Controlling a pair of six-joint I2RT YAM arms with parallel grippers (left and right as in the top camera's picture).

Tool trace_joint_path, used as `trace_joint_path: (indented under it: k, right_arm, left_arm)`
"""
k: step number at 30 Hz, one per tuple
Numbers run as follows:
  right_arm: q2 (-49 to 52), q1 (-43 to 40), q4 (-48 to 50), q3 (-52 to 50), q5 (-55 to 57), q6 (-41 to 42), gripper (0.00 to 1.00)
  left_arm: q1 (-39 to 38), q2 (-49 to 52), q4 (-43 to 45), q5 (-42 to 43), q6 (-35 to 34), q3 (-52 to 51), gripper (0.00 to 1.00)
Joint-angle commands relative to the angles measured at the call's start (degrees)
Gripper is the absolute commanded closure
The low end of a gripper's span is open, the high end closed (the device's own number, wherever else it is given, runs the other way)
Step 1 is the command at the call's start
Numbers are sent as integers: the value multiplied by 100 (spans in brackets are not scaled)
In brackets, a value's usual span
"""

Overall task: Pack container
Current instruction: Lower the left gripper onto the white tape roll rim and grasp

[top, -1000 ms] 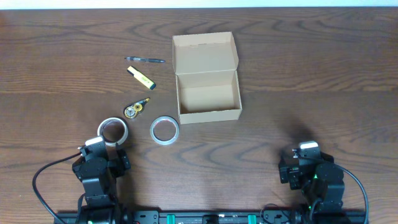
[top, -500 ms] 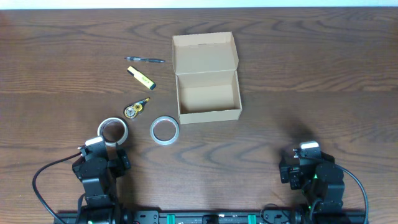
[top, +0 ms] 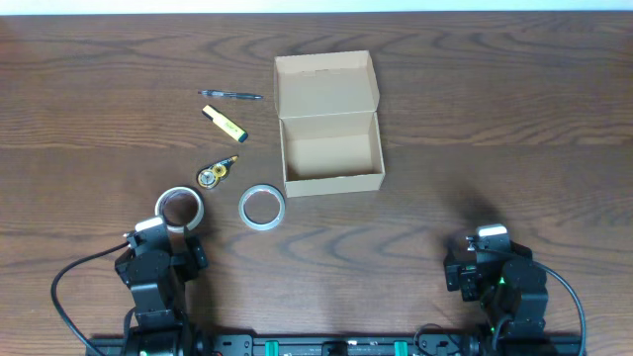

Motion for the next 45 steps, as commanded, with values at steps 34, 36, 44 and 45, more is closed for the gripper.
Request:
trace_joint_path:
  k: [34, 36, 44, 45]
  right_arm:
    - [-55, 48, 2, -61, 59, 107, 1]
    - [-55, 48, 2, -61, 61, 107, 1]
    - [-55, 48, 2, -61, 59, 107, 1]
    - [-55, 48, 0, -61, 59, 107, 1]
  left_arm:
    - [15, 5737, -1786, 170, -5552, 3862, 5]
    - [15, 5877, -1888, 179, -6094, 3862, 5]
    - [114, 6279, -1773, 608, -6349, 3862, 5]
    - [118, 6349, -1770, 605, -6439, 3862, 5]
